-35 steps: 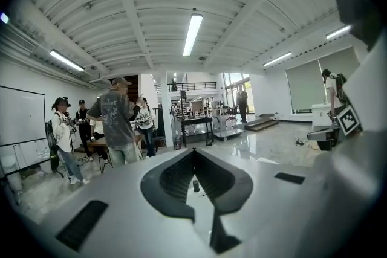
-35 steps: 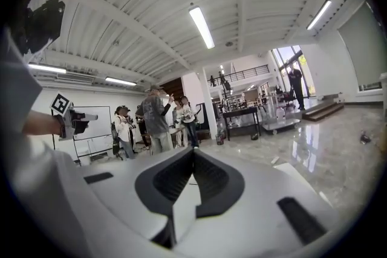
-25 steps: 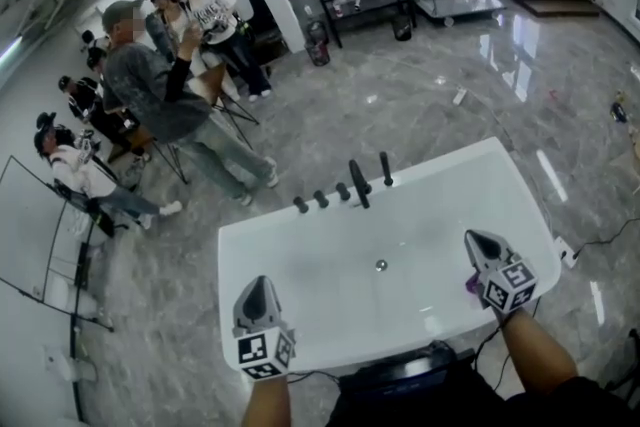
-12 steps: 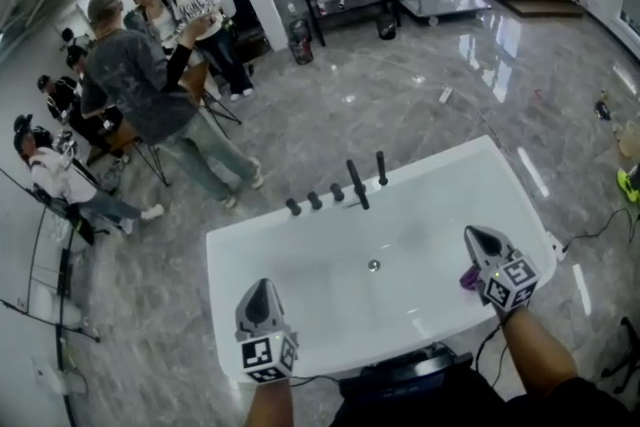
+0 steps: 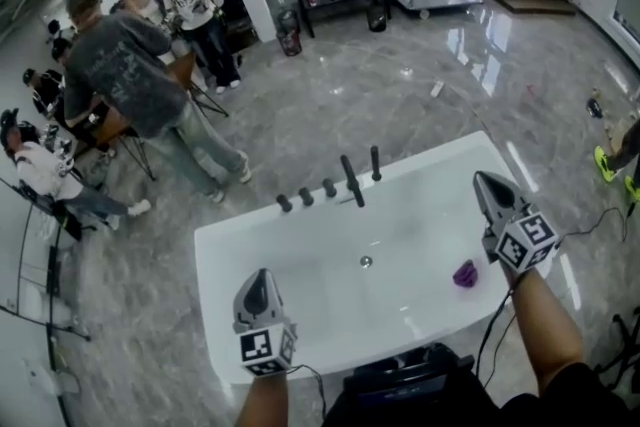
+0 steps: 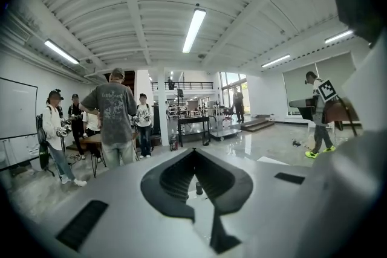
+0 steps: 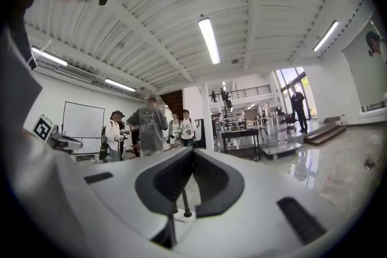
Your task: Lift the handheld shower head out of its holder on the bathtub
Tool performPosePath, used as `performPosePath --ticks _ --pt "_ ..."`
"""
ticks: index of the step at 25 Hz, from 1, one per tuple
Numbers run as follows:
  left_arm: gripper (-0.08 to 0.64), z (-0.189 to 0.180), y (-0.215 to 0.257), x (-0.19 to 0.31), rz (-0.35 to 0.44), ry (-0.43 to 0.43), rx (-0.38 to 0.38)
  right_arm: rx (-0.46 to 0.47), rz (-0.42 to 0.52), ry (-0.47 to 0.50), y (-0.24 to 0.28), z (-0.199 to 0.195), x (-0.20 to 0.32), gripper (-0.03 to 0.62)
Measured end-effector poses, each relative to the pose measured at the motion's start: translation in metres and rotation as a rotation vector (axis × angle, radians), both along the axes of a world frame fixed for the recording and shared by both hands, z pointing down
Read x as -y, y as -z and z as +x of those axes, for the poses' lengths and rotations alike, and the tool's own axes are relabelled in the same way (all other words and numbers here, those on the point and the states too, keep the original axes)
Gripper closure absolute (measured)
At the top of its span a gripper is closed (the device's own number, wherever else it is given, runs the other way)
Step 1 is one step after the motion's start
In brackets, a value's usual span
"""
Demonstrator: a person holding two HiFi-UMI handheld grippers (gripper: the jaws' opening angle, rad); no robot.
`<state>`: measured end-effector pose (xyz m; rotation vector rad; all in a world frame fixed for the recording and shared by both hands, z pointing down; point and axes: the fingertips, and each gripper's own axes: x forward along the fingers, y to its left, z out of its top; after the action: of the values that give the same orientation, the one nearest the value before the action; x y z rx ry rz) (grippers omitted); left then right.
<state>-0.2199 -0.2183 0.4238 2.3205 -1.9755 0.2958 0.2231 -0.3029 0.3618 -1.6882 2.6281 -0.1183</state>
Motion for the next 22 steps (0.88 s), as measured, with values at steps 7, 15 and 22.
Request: performPosePath --ticks 7,15,22 --pt "0.551 0.008 0.014 0.012 0.012 0.067 0.013 0.0 0.067 0.062 0.02 -0.003 0.051 0.588" --pt "0.551 0.006 -0.009 0.045 0.008 0.129 0.042 -0.002 0.066 0.15 -0.016 -0.035 0.114 0.588" --pt "0.551 -0.001 -0.019 0.063 0.018 0.152 0.066 -0.035 0.012 0.166 -0.076 -0.056 0.154 0.588"
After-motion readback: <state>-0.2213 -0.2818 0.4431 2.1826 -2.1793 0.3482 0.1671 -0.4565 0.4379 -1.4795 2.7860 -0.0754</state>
